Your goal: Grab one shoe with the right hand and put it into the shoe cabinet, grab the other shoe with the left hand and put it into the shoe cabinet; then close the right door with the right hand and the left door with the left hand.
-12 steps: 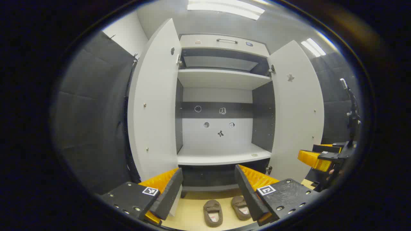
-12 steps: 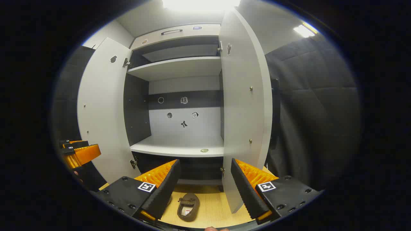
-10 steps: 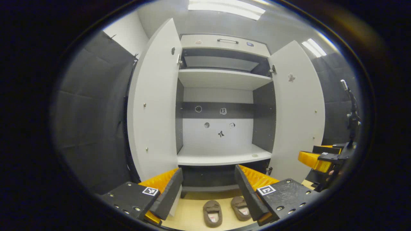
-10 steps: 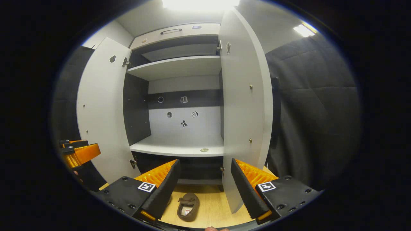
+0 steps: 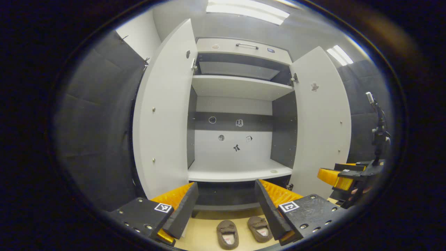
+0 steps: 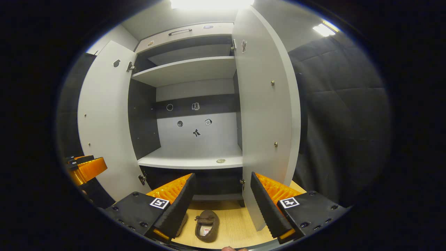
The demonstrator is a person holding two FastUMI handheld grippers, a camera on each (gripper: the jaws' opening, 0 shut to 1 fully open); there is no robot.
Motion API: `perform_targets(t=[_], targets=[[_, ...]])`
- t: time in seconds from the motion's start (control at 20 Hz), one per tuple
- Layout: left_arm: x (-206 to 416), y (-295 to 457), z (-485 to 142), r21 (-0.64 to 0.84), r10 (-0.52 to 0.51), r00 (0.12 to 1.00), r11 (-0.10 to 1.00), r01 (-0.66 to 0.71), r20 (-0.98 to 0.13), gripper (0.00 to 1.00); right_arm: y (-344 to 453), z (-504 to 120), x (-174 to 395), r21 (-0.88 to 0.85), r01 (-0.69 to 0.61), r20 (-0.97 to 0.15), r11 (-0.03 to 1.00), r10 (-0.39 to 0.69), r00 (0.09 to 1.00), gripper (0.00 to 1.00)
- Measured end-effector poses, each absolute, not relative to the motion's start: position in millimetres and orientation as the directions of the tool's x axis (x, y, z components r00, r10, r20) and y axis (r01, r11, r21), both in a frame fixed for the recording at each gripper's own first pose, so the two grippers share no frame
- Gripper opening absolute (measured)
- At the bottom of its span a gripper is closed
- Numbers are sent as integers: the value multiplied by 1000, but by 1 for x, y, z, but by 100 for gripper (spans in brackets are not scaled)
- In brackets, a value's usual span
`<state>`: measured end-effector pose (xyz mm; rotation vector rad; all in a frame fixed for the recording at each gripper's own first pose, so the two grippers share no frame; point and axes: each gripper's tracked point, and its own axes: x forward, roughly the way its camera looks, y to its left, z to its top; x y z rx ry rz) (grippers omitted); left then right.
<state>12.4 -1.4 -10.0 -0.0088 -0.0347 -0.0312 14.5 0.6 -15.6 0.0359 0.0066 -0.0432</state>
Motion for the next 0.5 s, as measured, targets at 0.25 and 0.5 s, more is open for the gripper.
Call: perform_targets(t=[0.25, 0.5], targets=[[23, 5, -27, 4, -44, 999, 999, 44, 22, 95, 9, -27, 20, 79, 37, -26, 996, -35, 999, 97], [31, 15, -39, 20, -45, 999, 999, 45, -3, 95, 14, -35, 25, 47, 36, -32, 998, -35, 999, 98]])
